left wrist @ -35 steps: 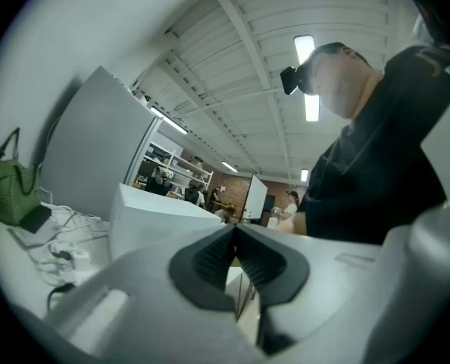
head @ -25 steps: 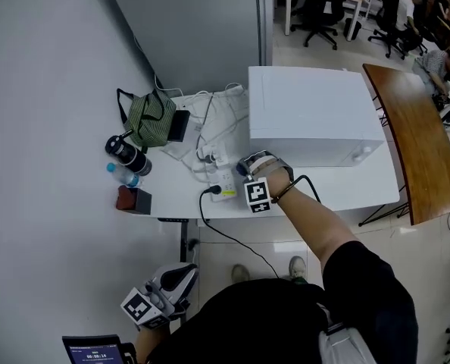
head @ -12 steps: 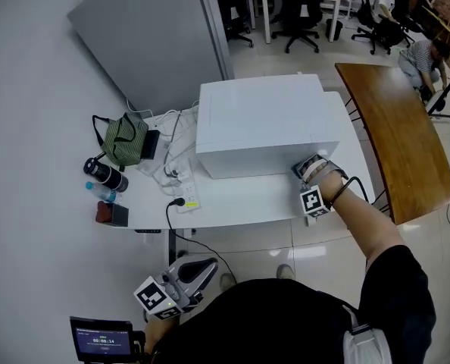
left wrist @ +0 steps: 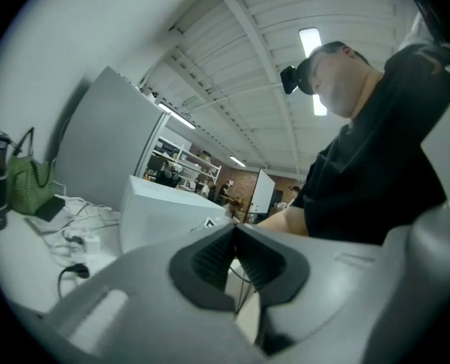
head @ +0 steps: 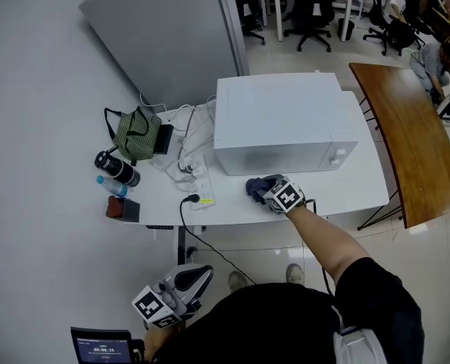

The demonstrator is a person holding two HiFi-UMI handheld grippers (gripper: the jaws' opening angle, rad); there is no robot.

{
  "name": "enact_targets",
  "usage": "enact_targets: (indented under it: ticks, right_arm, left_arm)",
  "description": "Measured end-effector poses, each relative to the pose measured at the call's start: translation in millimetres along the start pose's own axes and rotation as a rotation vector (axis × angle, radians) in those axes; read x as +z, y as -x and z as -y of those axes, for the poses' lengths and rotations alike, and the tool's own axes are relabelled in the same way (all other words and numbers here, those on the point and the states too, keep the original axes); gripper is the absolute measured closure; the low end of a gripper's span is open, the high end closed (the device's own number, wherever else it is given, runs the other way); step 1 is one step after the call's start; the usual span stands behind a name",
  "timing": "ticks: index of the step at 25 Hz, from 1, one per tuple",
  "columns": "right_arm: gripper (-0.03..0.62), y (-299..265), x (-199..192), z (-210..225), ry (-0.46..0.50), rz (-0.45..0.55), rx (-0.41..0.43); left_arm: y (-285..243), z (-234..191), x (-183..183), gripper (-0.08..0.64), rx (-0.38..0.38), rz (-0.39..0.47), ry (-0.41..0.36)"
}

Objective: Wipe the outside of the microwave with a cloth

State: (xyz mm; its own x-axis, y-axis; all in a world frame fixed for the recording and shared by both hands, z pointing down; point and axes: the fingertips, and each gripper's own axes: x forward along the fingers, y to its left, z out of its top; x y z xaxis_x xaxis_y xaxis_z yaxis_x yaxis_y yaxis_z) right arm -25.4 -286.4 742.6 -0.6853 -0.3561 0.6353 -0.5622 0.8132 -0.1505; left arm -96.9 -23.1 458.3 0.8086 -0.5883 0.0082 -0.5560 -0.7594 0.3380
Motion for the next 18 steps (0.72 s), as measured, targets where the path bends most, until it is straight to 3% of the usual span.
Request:
enact_targets:
  ticks: [4, 7, 9, 13, 18]
  right_arm:
    - [0.499, -77.0, 23.1, -15.0, -0.542, 0.151, 0.088]
    - [0.499, -99.5, 39.4, -1.6, -0.825, 0.274, 0.067]
    - [0.499, -101.7, 36.9, 10.9, -0.917, 0.311, 0.050]
    - [0.497, -67.0, 1.5, 46.6, -0.969, 0.306, 0.006]
    - [0.499, 68.1, -99.5, 156.7, -1.039, 0.358, -0.197]
  left_arm:
    - [76.3, -37.1, -18.5, 0.555, 0.083, -0.056, 0.008]
    - [105.7, -57.9, -20.0, 0.555, 0.118, -0.078, 0.018]
    - [111.2, -65.9, -20.1, 0.555, 0.119, -0.084, 0.017]
    - [77.9, -58.8, -6.8, 0.555, 0.070, -0.069, 0.021]
    - [1.4, -27.0, -5.2, 0.555, 0.002, -0.089, 0.004]
